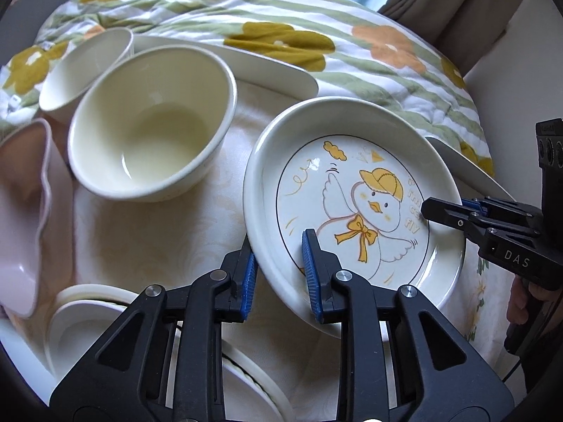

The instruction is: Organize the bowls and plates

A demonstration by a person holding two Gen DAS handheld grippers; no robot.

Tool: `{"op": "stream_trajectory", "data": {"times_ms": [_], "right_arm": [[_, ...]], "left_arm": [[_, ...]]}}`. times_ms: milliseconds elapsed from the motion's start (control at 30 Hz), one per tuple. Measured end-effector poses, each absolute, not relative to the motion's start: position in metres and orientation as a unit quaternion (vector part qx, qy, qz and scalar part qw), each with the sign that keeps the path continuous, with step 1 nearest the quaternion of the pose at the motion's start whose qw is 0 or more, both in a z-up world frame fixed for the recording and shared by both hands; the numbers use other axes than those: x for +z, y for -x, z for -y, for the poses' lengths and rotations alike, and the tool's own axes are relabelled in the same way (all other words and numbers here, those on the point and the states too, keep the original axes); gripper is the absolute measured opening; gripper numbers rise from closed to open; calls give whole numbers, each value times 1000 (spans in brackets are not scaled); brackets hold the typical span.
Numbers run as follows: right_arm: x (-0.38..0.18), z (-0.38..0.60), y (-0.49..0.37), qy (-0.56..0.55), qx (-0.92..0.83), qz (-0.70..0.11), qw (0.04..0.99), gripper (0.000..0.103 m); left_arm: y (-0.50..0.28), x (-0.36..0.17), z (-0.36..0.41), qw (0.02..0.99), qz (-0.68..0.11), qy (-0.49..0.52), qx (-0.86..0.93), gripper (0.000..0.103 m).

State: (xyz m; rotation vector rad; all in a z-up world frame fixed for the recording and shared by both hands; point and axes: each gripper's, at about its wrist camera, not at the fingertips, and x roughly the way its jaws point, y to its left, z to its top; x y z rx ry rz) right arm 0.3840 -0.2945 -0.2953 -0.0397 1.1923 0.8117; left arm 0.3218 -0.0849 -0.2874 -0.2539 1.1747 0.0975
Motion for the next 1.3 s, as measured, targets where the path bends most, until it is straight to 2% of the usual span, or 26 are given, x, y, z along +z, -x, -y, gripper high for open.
{"op": "stream_trajectory", "data": {"times_ms": [367,800,1000,1300], "right_arm": [[-252,291,-342,25,348,-512,785,18],[-190,249,-235,-6,265,-484,834,18],[-204,217,-185,-39,225,-496,838,17],[-243,196,-148,-76,172,-529,828,17]], "left_arm": [[-292,-240,72,847,-521,103,19,22],[-213,-182,11,863,-498,65,-60,22],[-180,-191,-24,854,-510,43,-92,22],[-161,-231,-52,827,-546,32,-129,22]]}}
